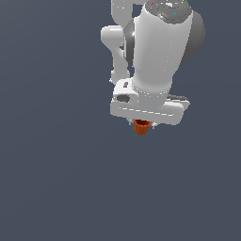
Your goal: Pick up the object and move it to a goal position.
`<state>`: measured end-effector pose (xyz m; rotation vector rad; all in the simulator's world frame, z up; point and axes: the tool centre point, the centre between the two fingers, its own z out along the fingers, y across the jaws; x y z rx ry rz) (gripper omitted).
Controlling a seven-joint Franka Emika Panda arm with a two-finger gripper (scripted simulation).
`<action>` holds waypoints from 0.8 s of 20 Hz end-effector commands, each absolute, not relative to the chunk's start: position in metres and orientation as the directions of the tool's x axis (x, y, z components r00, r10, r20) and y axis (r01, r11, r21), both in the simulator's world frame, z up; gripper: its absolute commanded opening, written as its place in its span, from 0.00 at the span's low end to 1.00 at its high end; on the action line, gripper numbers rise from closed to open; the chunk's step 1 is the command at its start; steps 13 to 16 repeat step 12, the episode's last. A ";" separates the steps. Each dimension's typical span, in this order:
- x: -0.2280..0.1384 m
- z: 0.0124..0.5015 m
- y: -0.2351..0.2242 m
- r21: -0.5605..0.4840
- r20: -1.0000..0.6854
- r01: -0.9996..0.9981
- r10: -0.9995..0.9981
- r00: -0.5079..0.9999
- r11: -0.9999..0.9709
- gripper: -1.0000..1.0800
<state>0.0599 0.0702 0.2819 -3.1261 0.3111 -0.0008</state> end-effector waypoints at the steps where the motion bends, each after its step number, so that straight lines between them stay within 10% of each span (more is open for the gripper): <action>1: 0.065 0.294 0.071 0.000 0.000 -0.197 -0.197 0.980 -0.980 0.00; 16: 0.073 0.312 0.074 0.000 0.000 -0.197 -0.197 0.980 -0.980 0.00</action>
